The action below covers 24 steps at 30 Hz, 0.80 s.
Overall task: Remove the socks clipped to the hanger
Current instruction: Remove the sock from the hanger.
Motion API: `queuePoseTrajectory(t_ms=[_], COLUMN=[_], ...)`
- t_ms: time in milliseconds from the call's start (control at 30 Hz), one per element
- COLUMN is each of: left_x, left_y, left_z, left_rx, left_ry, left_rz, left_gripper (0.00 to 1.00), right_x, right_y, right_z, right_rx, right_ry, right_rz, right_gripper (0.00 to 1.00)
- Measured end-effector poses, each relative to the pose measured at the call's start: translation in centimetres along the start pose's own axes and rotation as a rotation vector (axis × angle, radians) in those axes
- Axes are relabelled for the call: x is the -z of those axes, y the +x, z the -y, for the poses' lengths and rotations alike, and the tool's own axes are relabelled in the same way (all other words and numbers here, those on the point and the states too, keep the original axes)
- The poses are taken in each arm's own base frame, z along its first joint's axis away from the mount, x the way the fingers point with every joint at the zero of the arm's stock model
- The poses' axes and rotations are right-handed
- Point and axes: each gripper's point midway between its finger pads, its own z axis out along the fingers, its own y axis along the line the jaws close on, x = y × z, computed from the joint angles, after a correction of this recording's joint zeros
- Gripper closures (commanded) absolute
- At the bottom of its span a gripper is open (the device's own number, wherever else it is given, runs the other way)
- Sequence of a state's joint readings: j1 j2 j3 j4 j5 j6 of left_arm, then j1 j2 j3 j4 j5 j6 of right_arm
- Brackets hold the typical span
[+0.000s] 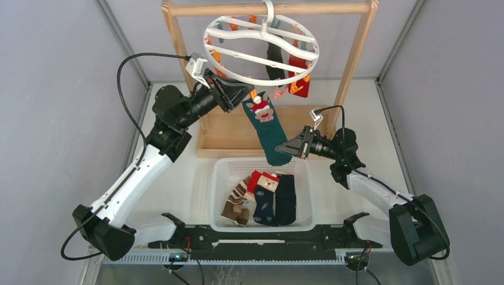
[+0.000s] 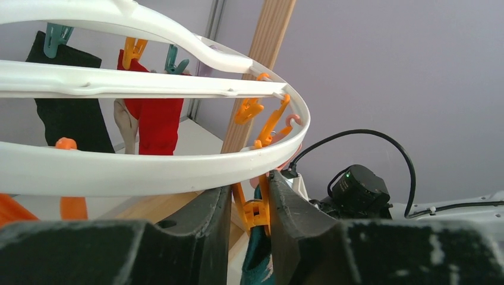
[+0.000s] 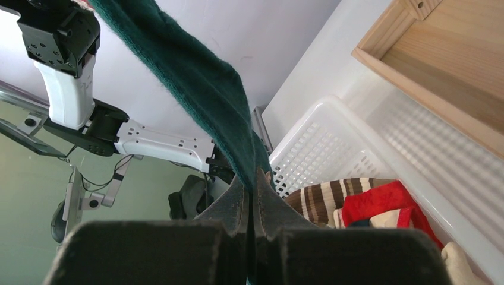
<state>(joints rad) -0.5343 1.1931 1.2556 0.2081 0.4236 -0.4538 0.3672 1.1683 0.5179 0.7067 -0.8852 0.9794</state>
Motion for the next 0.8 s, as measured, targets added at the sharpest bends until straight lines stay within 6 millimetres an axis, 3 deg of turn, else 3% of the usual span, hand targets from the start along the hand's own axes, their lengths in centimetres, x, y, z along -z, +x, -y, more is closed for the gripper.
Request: queuePoseTrajectory(t_ms=[433, 800], left_x=[0.2, 0.2], left_y=[0.8, 1.1], left_z=[-1.1, -1.5], left_rx=[-0.005, -0.010], left_ry=[-0.053, -0.074], left_rz=[-0.028, -0.036], left_gripper=[1.00, 1.00], right_x=[0.0, 0.2], right_y=[0.7, 2.4], right_z=[0.4, -1.0], right_rx=[-0.013, 0.062], right_ry=[0.035, 0.066], right_rz=[-0.019, -0.055], right_gripper=[1.00, 1.00])
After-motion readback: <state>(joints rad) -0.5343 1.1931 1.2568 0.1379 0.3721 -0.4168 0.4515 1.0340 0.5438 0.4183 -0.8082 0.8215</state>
